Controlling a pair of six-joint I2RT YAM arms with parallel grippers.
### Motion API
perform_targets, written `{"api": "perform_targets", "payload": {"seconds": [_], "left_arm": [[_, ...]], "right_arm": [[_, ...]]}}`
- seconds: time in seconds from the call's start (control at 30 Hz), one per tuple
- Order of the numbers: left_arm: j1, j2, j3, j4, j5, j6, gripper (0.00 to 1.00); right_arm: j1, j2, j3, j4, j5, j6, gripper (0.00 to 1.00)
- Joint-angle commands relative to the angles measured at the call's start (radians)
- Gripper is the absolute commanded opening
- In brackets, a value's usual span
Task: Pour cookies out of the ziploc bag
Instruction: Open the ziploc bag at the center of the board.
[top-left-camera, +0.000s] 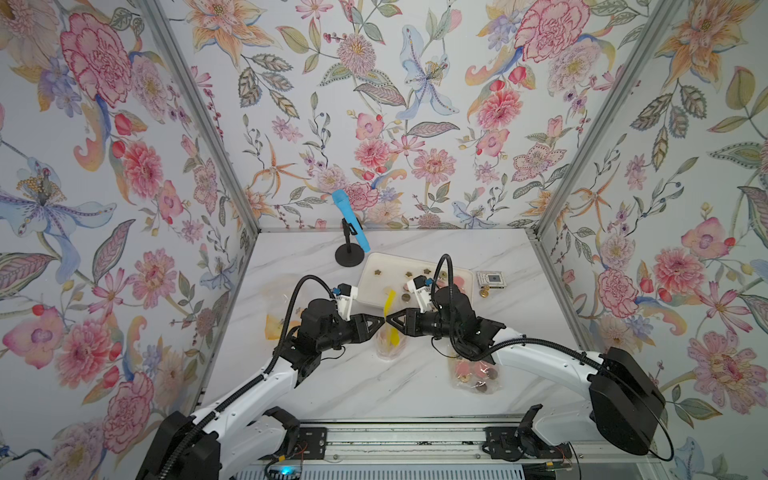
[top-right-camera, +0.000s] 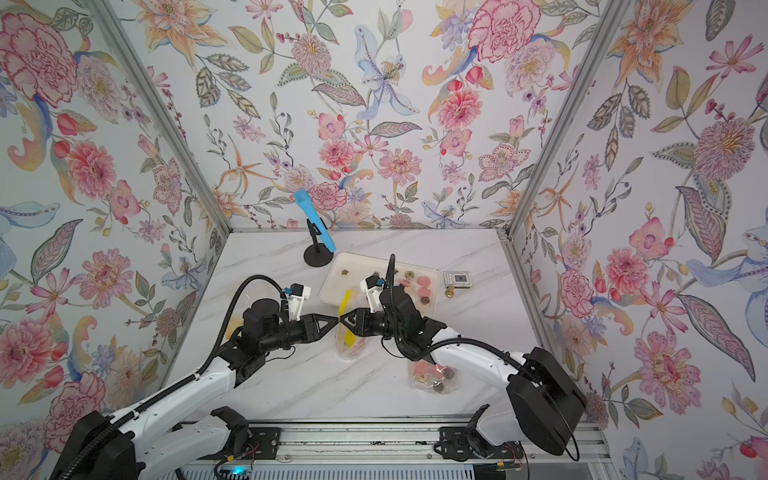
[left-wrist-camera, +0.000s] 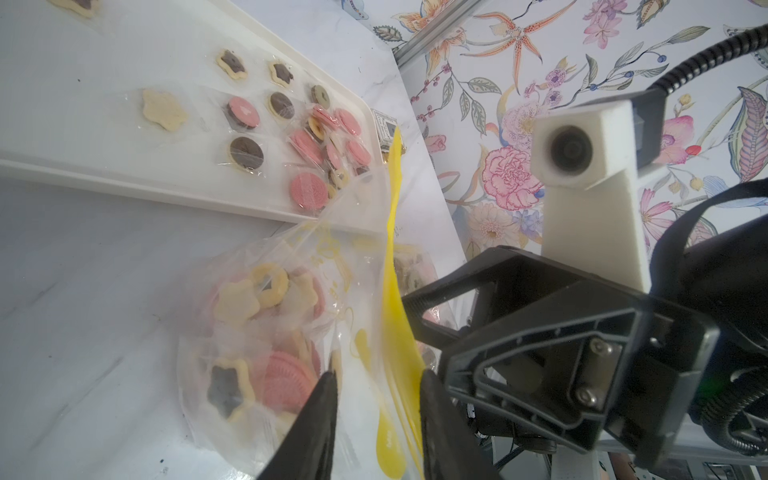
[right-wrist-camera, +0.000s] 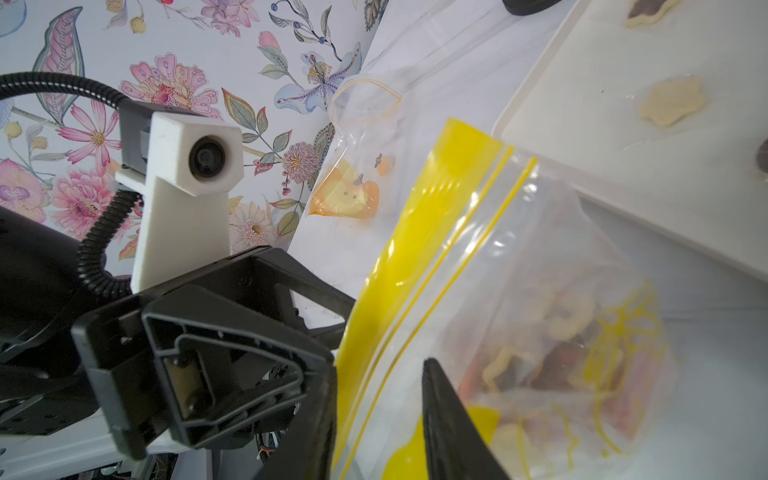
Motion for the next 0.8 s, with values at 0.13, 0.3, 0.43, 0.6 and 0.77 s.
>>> {"api": "perform_targets", "payload": {"seconds": [0.13,0.3,0.43,0.6,0.77], "left_arm": [[-0.008,0.003,0.025,-0.006,0.000,0.011,0.36],[-0.009,0.002,0.025,-0.010,-0.004,0.011,0.36],[-0.008,0.005,0.031,-0.014,-0.005,0.015,0.36],[-0.008,0.006,0.034,-0.022,-0.004,0.023,0.35],[-0.008,0.006,0.038,-0.042,-0.008,0.033,0.34]], "right_arm": [[0.015,-0.012,0.027,-0.030,0.031,-0.032,0.37],[0.022,-0.028,0.041,-0.044,0.047,-0.043,0.41],[0.023,-0.028,0.047,-0.050,0.053,-0.046,0.45],[0.022,-0.020,0.065,-0.064,0.062,-0.048,0.48],[0.021,0.002,0.083,-0.077,0.067,-0.052,0.48]]}}
